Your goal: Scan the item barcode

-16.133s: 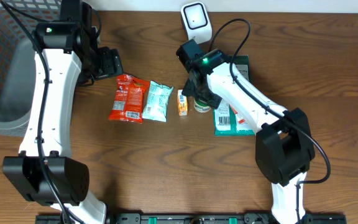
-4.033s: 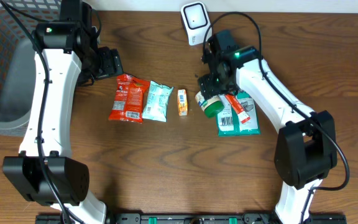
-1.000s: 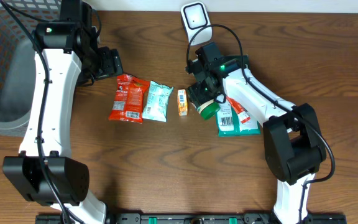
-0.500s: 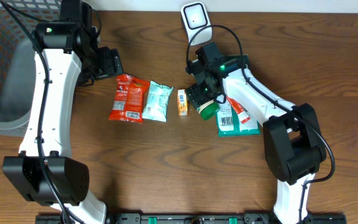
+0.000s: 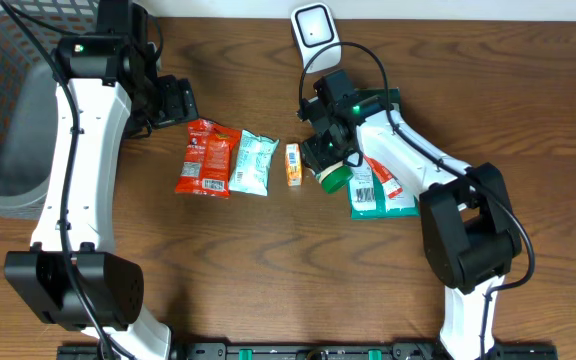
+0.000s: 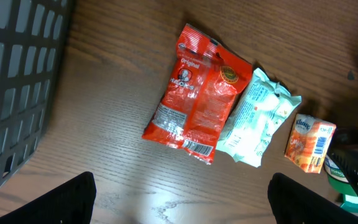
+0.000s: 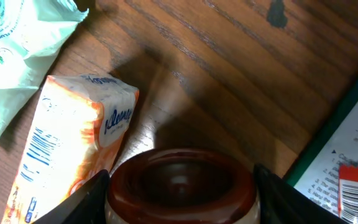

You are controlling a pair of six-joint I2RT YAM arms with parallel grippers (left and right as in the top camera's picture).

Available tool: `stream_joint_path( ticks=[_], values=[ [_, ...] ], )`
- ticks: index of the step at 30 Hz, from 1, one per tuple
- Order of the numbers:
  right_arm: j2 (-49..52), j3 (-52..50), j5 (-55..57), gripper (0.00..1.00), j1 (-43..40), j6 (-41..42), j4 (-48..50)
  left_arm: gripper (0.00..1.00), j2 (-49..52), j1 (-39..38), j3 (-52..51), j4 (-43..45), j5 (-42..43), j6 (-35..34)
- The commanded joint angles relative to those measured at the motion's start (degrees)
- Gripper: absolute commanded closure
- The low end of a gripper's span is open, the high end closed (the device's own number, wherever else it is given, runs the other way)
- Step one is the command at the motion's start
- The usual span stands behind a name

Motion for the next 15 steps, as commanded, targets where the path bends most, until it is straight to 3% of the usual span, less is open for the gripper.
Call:
stream_joint_path(
  ticks=[1, 12, 13, 15],
  values=[
    [-5.9, 1.42, -0.26, 0.48, -0.07, 0.17, -0.44, 0.11, 0.13, 0.13, -0.07, -0.13, -1.14, 0.11],
    [-7.8, 1.4, 0.02, 0.52, -0.07, 4.28, -3.19, 0.11, 0.13, 0.13, -0.07, -0.13, -1.14, 0.11],
    [-7.8, 1.4, 0.28, 0.5, -0.07, 4.31, -3.56, 0.11, 0.13, 0.13, -0.07, -0.13, -1.11, 0.11],
    [-7.8, 1.4, 2.01, 0.35, -0.07, 4.48, -3.78, 0.11, 0.13, 0.13, -0.07, -0.13, -1.14, 0.11]
  ],
)
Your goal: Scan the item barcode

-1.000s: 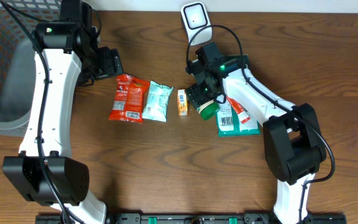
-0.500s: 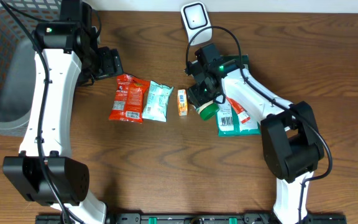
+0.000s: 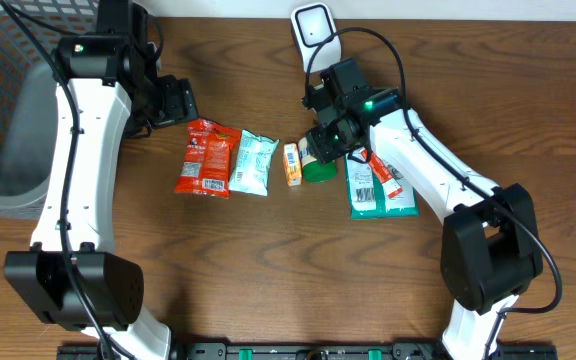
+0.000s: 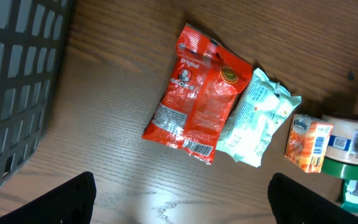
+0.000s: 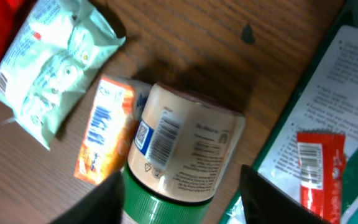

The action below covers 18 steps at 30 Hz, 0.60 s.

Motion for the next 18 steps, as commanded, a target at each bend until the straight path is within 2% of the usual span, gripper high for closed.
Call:
stream_joint_path(
  ticks=[1, 2, 3, 4, 7, 11, 18],
  values=[
    [-0.9, 0.85, 2.93, 0.3, -0.07, 1.6, 0.17, 0.11, 0.13, 0.13, -0.07, -0.13, -1.11, 0.11],
    [-0.9, 0.85, 4.13, 0.26, -0.07, 1.6, 1.05, 0.11, 0.13, 0.13, -0.07, -0.13, -1.11, 0.11],
    [-0.9, 0.85, 4.81, 0.15, -0.11, 1.73, 2.05, 0.11, 0.13, 0.13, -0.07, -0.13, -1.11, 0.11],
    [-0.87, 0.85, 5.14, 0.13, -0.15, 2.56, 3.02, 0.11, 0.13, 0.13, -0.07, -0.13, -1.11, 0.11],
    [-0.81, 0.85, 5.31, 0.17, -0.61, 8.66, 4.85, 0.11, 0.13, 0.13, -0.07, -0.13, -1.11, 0.11],
    [0.83, 0.85, 5.22, 0.17, -1.95, 16.57, 4.61, 0.11, 0.13, 0.13, -0.07, -0.13, -1.09, 0.11],
    [5.68, 0.85, 3.04, 0.16, -2.25, 17.27, 5.16, 0.11, 0.13, 0.13, -0.07, -0.13, -1.11, 0.11]
  ],
)
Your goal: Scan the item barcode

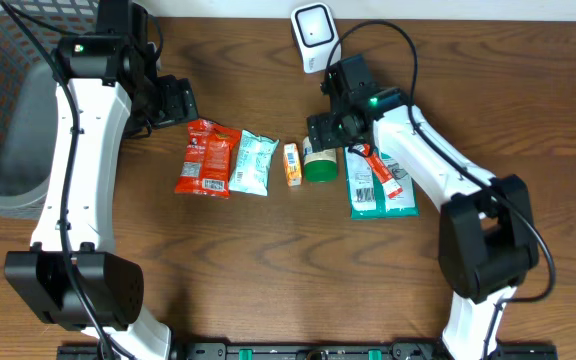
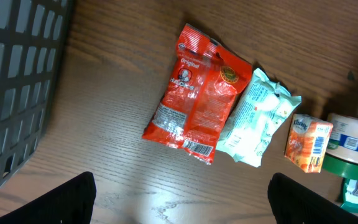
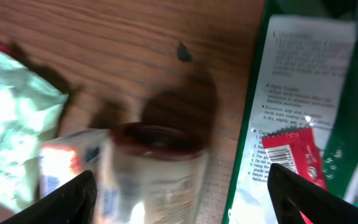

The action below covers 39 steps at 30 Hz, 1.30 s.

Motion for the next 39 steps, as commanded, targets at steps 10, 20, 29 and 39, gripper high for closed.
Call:
stream_joint_path(
  ticks=[10, 20, 29, 39],
  values=[
    [3.5, 0.81, -1.33, 0.18, 0.04, 3.23, 2.78, 0.11, 0.13, 0.13, -0.07, -0.13, -1.09, 0.11],
    [3.45, 0.85, -1.62, 0.19, 0.31, 4.28, 2.54, 0.11, 0.13, 0.13, -0.07, -0.13, -1.09, 0.11],
    [2.12, 5.66, -5.6, 0.14, -2.05, -3.56, 1.51, 0.11, 0.13, 0.13, -0.07, -0.13, -1.11, 0.11],
    [4.66, 5.6, -14.03, 0.45, -7.23, -3.54, 4.13, 0.11, 0.13, 0.13, -0.07, -0.13, -1.11, 0.11]
  ],
)
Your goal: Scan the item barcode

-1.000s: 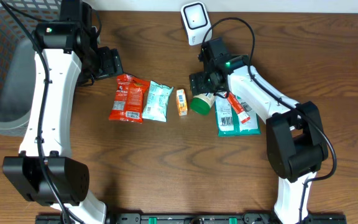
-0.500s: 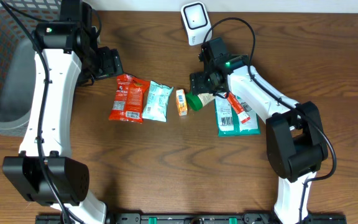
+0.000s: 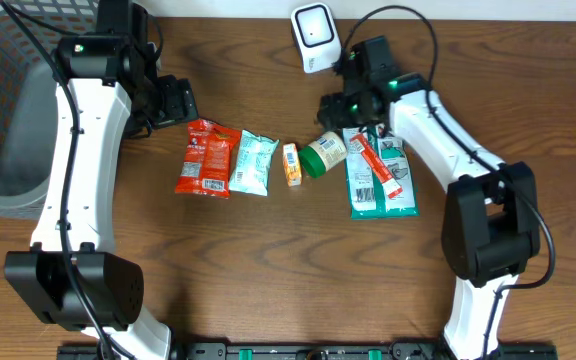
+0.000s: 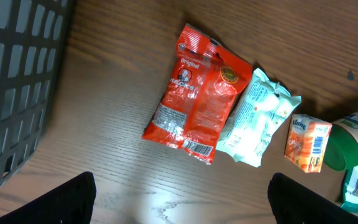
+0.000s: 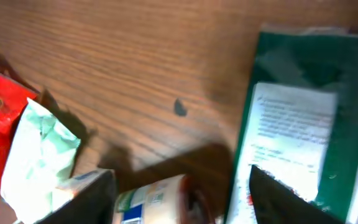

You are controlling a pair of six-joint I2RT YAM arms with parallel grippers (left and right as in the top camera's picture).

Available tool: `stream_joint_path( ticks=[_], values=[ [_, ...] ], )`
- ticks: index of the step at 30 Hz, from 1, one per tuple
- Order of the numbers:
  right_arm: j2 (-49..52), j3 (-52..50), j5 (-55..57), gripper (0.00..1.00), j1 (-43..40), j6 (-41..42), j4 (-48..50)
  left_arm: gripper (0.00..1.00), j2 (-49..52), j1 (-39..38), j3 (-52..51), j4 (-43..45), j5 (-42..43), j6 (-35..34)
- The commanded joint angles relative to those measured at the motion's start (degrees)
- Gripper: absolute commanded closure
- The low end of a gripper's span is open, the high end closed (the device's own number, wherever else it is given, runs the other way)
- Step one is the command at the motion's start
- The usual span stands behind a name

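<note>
A small jar (image 3: 325, 154) with a green lid lies on its side on the wooden table (image 3: 268, 260), lid toward the orange tissue pack (image 3: 292, 164). The jar (image 5: 154, 196) shows low between the fingers of my right gripper (image 5: 180, 182), which is open above it and not touching it. In the overhead view the right gripper (image 3: 354, 102) hangs just below the white scanner (image 3: 313, 30). My left gripper (image 3: 178, 100) is open near the red bag (image 3: 206, 158); in its wrist view the left gripper (image 4: 182, 182) holds nothing, and the jar (image 4: 353, 140) lies at the right edge.
A mint packet (image 3: 255, 162) lies between the red bag and the tissue pack. A green package (image 3: 380, 185) with a red sachet (image 3: 372, 165) on it lies right of the jar. A dark mesh basket (image 3: 8, 100) stands at the far left.
My right gripper has moved up and back toward the scanner, away from the jar. The jar has turned and now lies slanted, lid to the lower left. The left arm has not moved.
My right gripper was low around the jar beside the tissue pack. Then the jar lay on its side under the open fingers. Then the gripper stood higher over it, and now it is back near the scanner with the jar left on the table.
</note>
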Motion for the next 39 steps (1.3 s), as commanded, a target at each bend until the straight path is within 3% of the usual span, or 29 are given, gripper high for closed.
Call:
stream_joint_path(
  ticks=[1, 10, 20, 27, 32, 39],
  values=[
    [1.81, 0.81, -4.9, 0.46, -0.98, -0.52, 0.46, 0.11, 0.13, 0.13, -0.07, -0.13, -1.11, 0.09],
    [3.28, 0.79, -5.44, 0.52, -1.11, -2.69, -1.25, 0.11, 0.13, 0.13, -0.07, -0.13, -1.11, 0.09],
    [3.17, 0.81, -7.08, 0.76, -1.07, -3.23, -9.44, 0.11, 0.13, 0.13, -0.07, -0.13, -1.14, 0.09],
    [1.33, 0.81, -7.34, 0.75, -1.05, -0.87, -15.93, 0.11, 0.13, 0.13, -0.07, -0.13, -1.14, 0.09],
    [0.37, 0.81, -7.19, 0.66, -1.01, -0.9, -15.78, 0.11, 0.13, 0.13, -0.07, -0.13, -1.11, 0.09],
    [0.37, 0.81, -7.52, 0.66, -0.24, 1.77, -18.43, 0.11, 0.13, 0.13, -0.07, -0.13, -1.14, 0.09]
  ],
)
